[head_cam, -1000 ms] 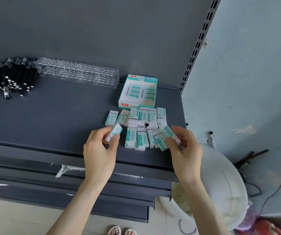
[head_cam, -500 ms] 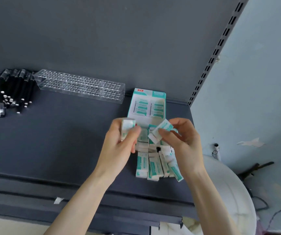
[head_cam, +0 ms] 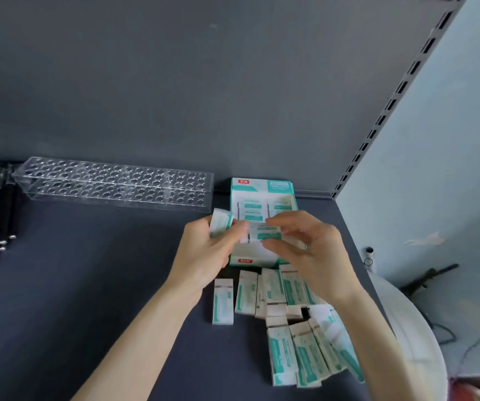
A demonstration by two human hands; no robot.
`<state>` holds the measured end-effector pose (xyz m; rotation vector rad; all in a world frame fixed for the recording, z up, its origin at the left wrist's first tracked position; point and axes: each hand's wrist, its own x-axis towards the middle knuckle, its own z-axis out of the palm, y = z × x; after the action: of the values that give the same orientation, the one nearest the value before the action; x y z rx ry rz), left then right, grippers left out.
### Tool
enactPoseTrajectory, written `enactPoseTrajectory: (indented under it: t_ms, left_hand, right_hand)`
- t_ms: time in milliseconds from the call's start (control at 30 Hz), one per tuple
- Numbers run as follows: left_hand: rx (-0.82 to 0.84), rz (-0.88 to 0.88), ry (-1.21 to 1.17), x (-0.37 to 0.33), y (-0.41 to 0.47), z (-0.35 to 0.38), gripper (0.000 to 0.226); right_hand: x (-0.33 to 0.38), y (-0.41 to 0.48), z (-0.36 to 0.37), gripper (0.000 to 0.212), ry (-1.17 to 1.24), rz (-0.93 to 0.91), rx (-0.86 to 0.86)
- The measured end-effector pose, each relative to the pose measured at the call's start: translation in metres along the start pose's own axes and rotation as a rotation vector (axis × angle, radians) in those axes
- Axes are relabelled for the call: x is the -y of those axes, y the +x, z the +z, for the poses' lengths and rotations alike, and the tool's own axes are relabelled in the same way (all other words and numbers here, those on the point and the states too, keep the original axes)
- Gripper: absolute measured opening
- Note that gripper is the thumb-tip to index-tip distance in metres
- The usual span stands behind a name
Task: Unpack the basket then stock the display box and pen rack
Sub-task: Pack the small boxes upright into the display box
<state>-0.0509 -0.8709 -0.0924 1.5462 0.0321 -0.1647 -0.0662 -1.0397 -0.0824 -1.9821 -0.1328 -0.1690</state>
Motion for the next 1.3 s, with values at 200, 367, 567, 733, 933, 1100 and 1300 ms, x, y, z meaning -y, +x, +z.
enactPoseTrajectory:
  t_ms: [200, 367, 567, 733, 933, 1100, 1300]
  left_hand:
    - [-0.178, -0.094, -0.119, 0.018, 0.012, -0.005, 0.012]
    - [-0.184, -0.057, -0.12, 0.026, 0.01, 0.0, 0.013]
    - [-0.184, -0.013, -0.154, 0.026, 0.009, 0.0, 0.017]
    - [-0.184, -0.061, -0.306, 0.023, 0.011, 0.001, 0.032]
    - [-0.123, -0.054, -0.324, 0.021, 0.009, -0.003, 0.02]
    - [-0.058, 0.048, -0.2, 0.019, 0.004, -0.004, 0.028]
    - [0.032, 0.196, -0.097, 0.018, 0.0, -0.002, 0.034]
  right_hand:
    - [-0.008, 0.024, 0.003, 0.013, -0.391, -0.003, 0.069]
    - [-0.012, 0.029, 0.013, 0.013, -0.482, -0.015, 0.137]
    - [-0.016, 0.029, 0.017, 0.014, -0.474, 0.0, 0.166]
    - [-0.016, 0.029, 0.017, 0.013, -0.529, -0.015, 0.212]
    - [-0.019, 0.028, 0.017, 0.014, -0.538, -0.009, 0.19]
    - [-0.016, 0.032, 0.011, 0.022, -0.328, 0.036, 0.164]
    - [-0.003, 0.026, -0.005, 0.022, 0.281, 0.123, 0.231]
